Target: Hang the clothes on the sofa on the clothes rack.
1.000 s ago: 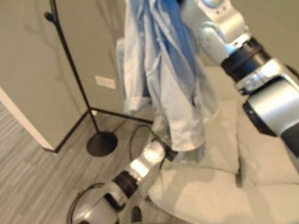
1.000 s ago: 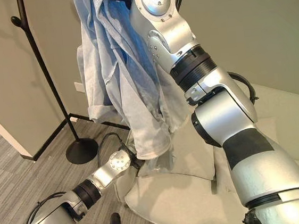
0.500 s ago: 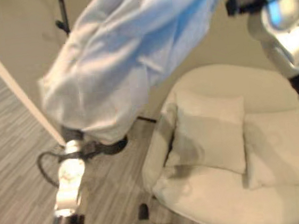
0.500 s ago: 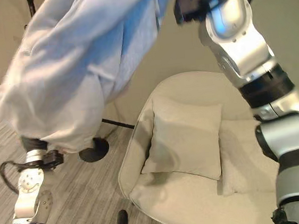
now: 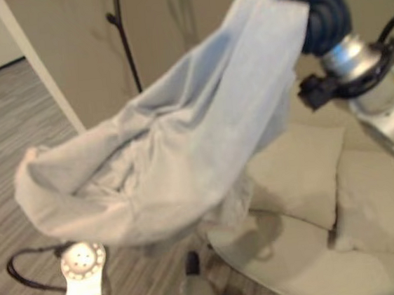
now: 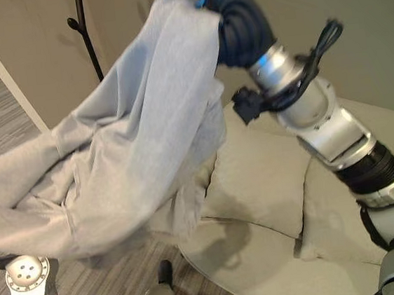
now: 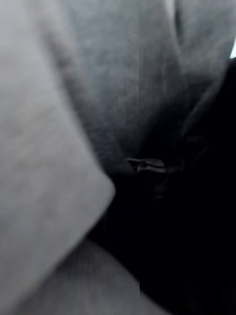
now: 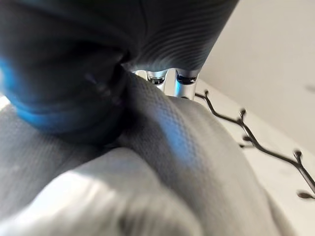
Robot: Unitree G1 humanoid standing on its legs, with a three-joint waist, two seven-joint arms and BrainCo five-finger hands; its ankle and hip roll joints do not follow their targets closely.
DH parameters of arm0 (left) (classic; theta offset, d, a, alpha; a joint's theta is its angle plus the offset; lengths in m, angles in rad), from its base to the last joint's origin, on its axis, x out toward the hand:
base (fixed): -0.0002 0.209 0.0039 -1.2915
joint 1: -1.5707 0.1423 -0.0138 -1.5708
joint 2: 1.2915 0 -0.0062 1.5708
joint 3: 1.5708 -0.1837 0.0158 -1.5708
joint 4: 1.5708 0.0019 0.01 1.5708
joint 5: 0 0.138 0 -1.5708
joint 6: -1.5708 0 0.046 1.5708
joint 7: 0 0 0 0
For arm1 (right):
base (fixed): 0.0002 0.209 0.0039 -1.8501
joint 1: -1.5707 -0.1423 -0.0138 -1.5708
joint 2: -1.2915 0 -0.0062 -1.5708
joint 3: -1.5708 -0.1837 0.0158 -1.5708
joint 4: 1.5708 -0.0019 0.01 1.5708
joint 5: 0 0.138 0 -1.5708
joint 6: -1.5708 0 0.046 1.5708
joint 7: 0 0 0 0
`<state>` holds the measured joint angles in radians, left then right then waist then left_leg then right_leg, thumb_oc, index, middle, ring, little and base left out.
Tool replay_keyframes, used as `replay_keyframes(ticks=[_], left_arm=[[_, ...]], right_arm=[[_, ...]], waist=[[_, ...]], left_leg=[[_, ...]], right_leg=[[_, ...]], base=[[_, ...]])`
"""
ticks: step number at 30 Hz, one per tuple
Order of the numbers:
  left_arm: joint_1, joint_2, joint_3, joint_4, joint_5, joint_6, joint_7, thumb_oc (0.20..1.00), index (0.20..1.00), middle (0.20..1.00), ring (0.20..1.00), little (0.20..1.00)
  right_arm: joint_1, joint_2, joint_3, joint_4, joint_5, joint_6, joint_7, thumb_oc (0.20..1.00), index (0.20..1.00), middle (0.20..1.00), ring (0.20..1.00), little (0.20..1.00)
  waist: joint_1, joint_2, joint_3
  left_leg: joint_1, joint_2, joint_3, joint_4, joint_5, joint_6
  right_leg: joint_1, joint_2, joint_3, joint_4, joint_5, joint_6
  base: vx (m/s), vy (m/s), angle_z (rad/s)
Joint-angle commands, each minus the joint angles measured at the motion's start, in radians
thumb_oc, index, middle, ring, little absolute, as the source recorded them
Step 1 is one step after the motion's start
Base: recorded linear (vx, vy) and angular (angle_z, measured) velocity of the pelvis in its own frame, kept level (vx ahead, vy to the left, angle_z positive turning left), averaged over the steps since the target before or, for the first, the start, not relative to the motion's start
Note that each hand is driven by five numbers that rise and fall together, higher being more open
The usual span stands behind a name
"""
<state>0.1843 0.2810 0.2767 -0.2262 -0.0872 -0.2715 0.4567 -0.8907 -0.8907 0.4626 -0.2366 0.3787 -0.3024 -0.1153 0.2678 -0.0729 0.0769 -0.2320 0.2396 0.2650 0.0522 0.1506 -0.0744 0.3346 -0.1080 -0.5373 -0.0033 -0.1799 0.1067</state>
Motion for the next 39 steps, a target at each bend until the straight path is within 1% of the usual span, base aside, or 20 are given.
replay_keyframes(ticks=[1,4,6,8,9,10,11,12,13,14,15,16,18,21,25,29,30,34,35,39], left_arm=[[-0.066,0.067,-0.033,-0.046,0.034,-0.074,0.014,0.2,0.2,0.2,0.2,0.2],[-0.07,0.064,-0.071,-0.057,0.025,-0.076,-0.005,0.2,0.2,0.2,0.2,0.2],[-0.09,0.074,-0.106,-0.062,0.019,-0.079,-0.008,0.2,0.2,0.2,0.2,0.2],[-0.105,0.073,-0.136,-0.062,0.008,-0.074,-0.008,0.2,0.2,0.2,0.2,0.2],[-0.123,0.081,-0.169,-0.055,0.016,-0.067,-0.015,0.2,0.2,0.2,0.2,0.2],[-0.124,0.086,-0.174,-0.052,0.017,-0.067,-0.015,0.2,0.2,0.2,0.2,0.2],[-0.138,0.084,-0.187,-0.044,0.013,-0.061,-0.019,0.2,0.2,0.2,0.2,0.2],[-0.156,0.093,-0.225,-0.03,0.013,-0.056,-0.038,0.2,0.2,0.2,0.2,0.2],[-0.165,0.106,-0.259,-0.017,0.008,-0.058,-0.053,0.2,0.2,0.2,0.2,0.2],[-0.172,0.126,-0.264,-0.015,0.017,-0.056,-0.058,0.2,0.2,0.2,0.2,0.2],[-0.175,0.158,-0.269,-0.022,0.044,-0.049,-0.062,0.2,0.2,0.2,0.2,0.2],[-0.175,0.19,-0.256,-0.025,0.071,-0.039,-0.053,0.2,0.2,0.2,0.2,0.2],[-0.173,0.219,-0.224,-0.028,0.082,-0.031,-0.044,0.2,0.2,0.2,0.2,0.2],[-0.181,0.231,-0.208,-0.033,0.118,-0.028,-0.043,0.2,0.2,0.2,0.2,0.2],[-0.163,0.208,-0.204,-0.037,0.145,-0.02,-0.079,0.2,0.2,0.2,0.2,0.2],[-0.16,0.177,-0.234,-0.002,0.139,-0.018,-0.122,0.2,0.2,0.2,0.2,0.2],[-0.161,0.168,-0.242,0.008,0.133,-0.016,-0.134,0.2,0.2,0.2,0.2,0.2],[-0.191,0.156,-0.277,0.023,0.135,-0.004,-0.173,0.2,0.2,0.2,0.2,0.2],[-0.194,0.141,-0.284,0.022,0.143,0.005,-0.188,0.2,0.2,0.2,0.2,0.2],[-0.179,0.118,-0.28,0.006,0.124,0.003,-0.2,0.2,0.2,0.2,0.2,0.2]], right_arm=[[-0.059,0.018,-0.113,0.053,-0.003,-0.027,-0.055,0.2,0.2,0.2,0.2,0.2],[-0.025,0.0,-0.142,0.045,-0.051,-0.018,-0.082,0.2,0.2,0.2,0.2,0.2],[0.025,0.002,-0.189,0.032,-0.114,-0.016,-0.124,0.2,0.2,0.2,0.2,0.2],[0.099,0.02,-0.25,0.013,-0.157,-0.011,-0.159,0.2,0.2,0.2,0.2,0.2],[0.147,0.055,-0.284,-0.009,-0.198,-0.005,-0.176,0.2,0.2,0.2,0.2,0.2],[0.161,0.057,-0.294,-0.018,-0.202,-0.001,-0.177,0.2,0.2,0.2,0.2,0.2],[0.221,0.076,-0.331,-0.042,-0.235,0.001,-0.186,0.2,0.2,0.2,0.2,0.2],[0.314,0.099,-0.399,-0.088,-0.273,0.024,-0.178,0.2,0.2,0.2,0.2,0.2],[0.364,0.121,-0.422,-0.087,-0.301,0.035,-0.177,0.2,0.2,0.2,0.2,0.2],[0.382,0.145,-0.439,-0.095,-0.323,0.044,-0.185,0.2,0.2,0.2,0.2,0.2],[0.393,0.162,-0.449,-0.082,-0.346,0.059,-0.199,0.2,0.2,0.2,0.2,0.2],[0.385,0.174,-0.451,-0.074,-0.356,0.065,-0.213,0.2,0.2,0.2,0.2,0.2],[0.414,0.212,-0.47,-0.104,-0.36,0.071,-0.21,0.2,0.2,0.2,0.2,0.2],[0.427,0.181,-0.512,-0.108,-0.402,0.066,-0.208,0.2,0.2,0.2,0.2,0.2],[0.479,0.184,-0.573,-0.125,-0.422,0.048,-0.21,0.2,0.2,0.2,0.2,0.2],[0.521,0.18,-0.596,-0.106,-0.427,0.058,-0.217,0.2,0.2,0.2,0.2,0.2],[0.538,0.177,-0.606,-0.107,-0.426,0.058,-0.216,0.2,0.2,0.2,0.2,0.2],[0.611,0.167,-0.661,-0.126,-0.426,0.072,-0.207,0.2,0.2,0.2,0.2,0.2],[0.632,0.165,-0.674,-0.128,-0.429,0.08,-0.198,0.2,0.2,0.2,0.2,0.2],[0.642,0.186,-0.667,-0.128,-0.434,0.075,-0.193,0.2,0.2,0.2,0.2,0.2]], waist=[[-0.067,0.008,-0.036],[-0.11,0.022,-0.048],[-0.127,0.008,-0.04],[-0.136,-0.003,-0.031],[-0.126,-0.002,-0.026],[-0.124,-0.007,-0.026],[-0.137,0.0,-0.027],[-0.135,-0.01,-0.035],[-0.124,-0.019,-0.031],[-0.119,-0.026,-0.029],[-0.117,-0.037,-0.022],[-0.115,-0.041,-0.021],[-0.155,-0.038,0.0],[-0.187,-0.046,0.0],[-0.206,-0.071,0.017],[-0.224,-0.091,0.028],[-0.235,-0.094,0.033],[-0.278,-0.086,0.031],[-0.286,-0.092,0.014],[-0.284,-0.091,-0.014]], left_leg=[[0.201,0.205,-0.017,-0.021,0.147,-0.167],[0.232,0.29,0.009,-0.073,0.2,-0.177],[0.213,0.353,0.02,-0.108,0.291,-0.187],[0.195,0.387,-0.001,-0.116,0.308,-0.187],[0.175,0.395,-0.058,-0.083,0.247,-0.187],[0.167,0.392,-0.066,-0.066,0.231,-0.187],[0.145,0.377,-0.069,-0.046,0.121,-0.187],[0.084,0.329,-0.085,0.048,-0.003,-0.187],[0.025,0.284,-0.095,0.136,-0.048,-0.177],[0.004,0.241,-0.104,0.168,-0.08,-0.157],[-0.006,0.199,-0.084,0.187,-0.116,-0.117],[-0.002,0.17,-0.062,0.197,-0.147,-0.089],[0.015,0.095,-0.04,0.197,-0.171,-0.031],[0.091,-0.001,0.021,0.08,-0.152,0.01],[0.177,-0.106,0.04,-0.013,-0.157,0.035],[0.242,-0.154,0.02,-0.065,-0.178,0.039],[0.246,-0.167,0.031,-0.071,-0.169,0.047],[0.285,-0.2,-0.015,-0.087,-0.195,0.064],[0.304,-0.223,-0.019,-0.078,-0.223,0.072],[0.324,-0.215,0.004,0.0,-0.287,0.058]], right_leg=[[-0.155,-0.075,-0.009,0.002,0.115,0.0],[-0.194,-0.159,-0.026,0.06,0.128,0.035],[-0.219,-0.237,-0.033,0.127,0.125,0.067],[-0.224,-0.307,-0.021,0.175,0.134,0.096],[-0.212,-0.361,-0.002,0.191,0.146,0.119],[-0.209,-0.366,-0.005,0.196,0.145,0.123],[-0.195,-0.387,-0.005,0.187,0.148,0.131],[-0.152,-0.417,-0.015,0.165,0.214,0.151],[-0.129,-0.466,-0.029,0.17,0.324,0.153],[-0.123,-0.495,-0.035,0.191,0.382,0.149],[-0.131,-0.538,-0.051,0.237,0.483,0.147],[-0.139,-0.556,-0.063,0.288,0.525,0.15],[-0.217,-0.512,-0.015,0.391,0.499,0.132],[-0.329,-0.374,-0.015,0.432,0.354,0.096],[-0.417,-0.17,-0.025,0.371,0.212,0.05],[-0.463,-0.056,0.093,0.232,0.184,0.022],[-0.483,-0.052,0.095,0.213,0.205,0.01],[-0.518,-0.071,0.113,0.19,0.283,0.036],[-0.462,-0.073,0.089,0.137,0.265,0.028],[-0.392,-0.047,0.089,0.097,0.227,0.004]], base=[[-0.02,0.323,-0.14],[-0.03,0.507,0.44],[0.02,0.577,0.29],[0.13,0.704,0.99],[0.15,0.609,1.07],[0.16,0.613,0.14],[0.14,0.413,0.04],[0.19,0.691,0.27],[0.2,0.702,0.7],[0.15,0.721,0.66],[0.17,0.679,0.67],[0.16,0.756,0.83],[0.14,0.701,0.88],[0.09,0.558,0.57],[0.08,0.316,0.08],[0.08,0.099,0.26],[0.1,0.072,0.26],[0.18,0.034,0.37],[0.2,0.028,0.51],[0.23,-0.031,0.1]])
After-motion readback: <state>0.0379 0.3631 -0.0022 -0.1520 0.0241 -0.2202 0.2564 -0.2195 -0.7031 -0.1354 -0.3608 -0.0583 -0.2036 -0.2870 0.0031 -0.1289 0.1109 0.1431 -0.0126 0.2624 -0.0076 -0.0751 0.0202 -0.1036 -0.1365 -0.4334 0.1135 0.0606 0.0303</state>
